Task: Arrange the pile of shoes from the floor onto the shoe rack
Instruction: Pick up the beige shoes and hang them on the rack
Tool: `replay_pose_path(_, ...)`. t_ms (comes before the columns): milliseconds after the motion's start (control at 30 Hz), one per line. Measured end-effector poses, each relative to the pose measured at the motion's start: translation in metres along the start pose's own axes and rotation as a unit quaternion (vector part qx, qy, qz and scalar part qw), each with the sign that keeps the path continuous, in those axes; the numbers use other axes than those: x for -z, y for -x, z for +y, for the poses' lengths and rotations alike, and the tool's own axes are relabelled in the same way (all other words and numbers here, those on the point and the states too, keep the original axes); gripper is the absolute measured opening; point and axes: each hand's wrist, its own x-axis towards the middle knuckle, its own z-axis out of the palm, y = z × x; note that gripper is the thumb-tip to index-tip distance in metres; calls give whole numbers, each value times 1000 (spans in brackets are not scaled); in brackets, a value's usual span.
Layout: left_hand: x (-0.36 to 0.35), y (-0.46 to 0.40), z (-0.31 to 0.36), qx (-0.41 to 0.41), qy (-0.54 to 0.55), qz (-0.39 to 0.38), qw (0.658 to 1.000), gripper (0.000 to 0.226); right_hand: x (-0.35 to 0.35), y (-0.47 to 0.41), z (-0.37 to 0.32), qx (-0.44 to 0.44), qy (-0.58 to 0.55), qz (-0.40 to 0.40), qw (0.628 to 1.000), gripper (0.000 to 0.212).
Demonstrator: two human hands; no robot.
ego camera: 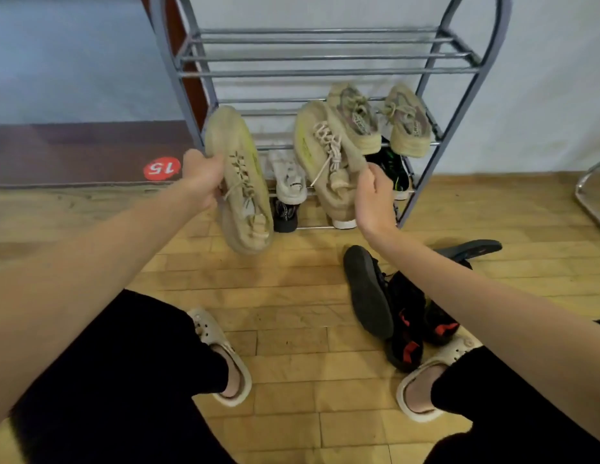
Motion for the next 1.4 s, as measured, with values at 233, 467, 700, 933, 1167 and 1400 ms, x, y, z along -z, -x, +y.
replay_pose_path(233,-20,-56,14,-61,-144,47,987,35,-52,-60,-2,9,16,-80,997,27)
replay_pose_path(467,-60,-129,27,-70,-161,81,981,34,-103,-119,5,39,-6,-86,995,25)
replay_pose_path(700,-74,-168,40,-35,-78,66,994,37,-132,-168,9,-8,-36,-96,995,38)
replay_pose_path(933,-75,-163,10,-30,-105,48,993,40,-127,-158,30,21,37,-109,993,35)
replay_pose_path(1167,-70,-129,4,-153,-262,25,952,33,-97,-137,30,92,146,-136,976,35)
replay_pose_path(1400,-79,-53,-13,-360,-296,54,883,26,-46,-100,53,97,293,-181,934,45)
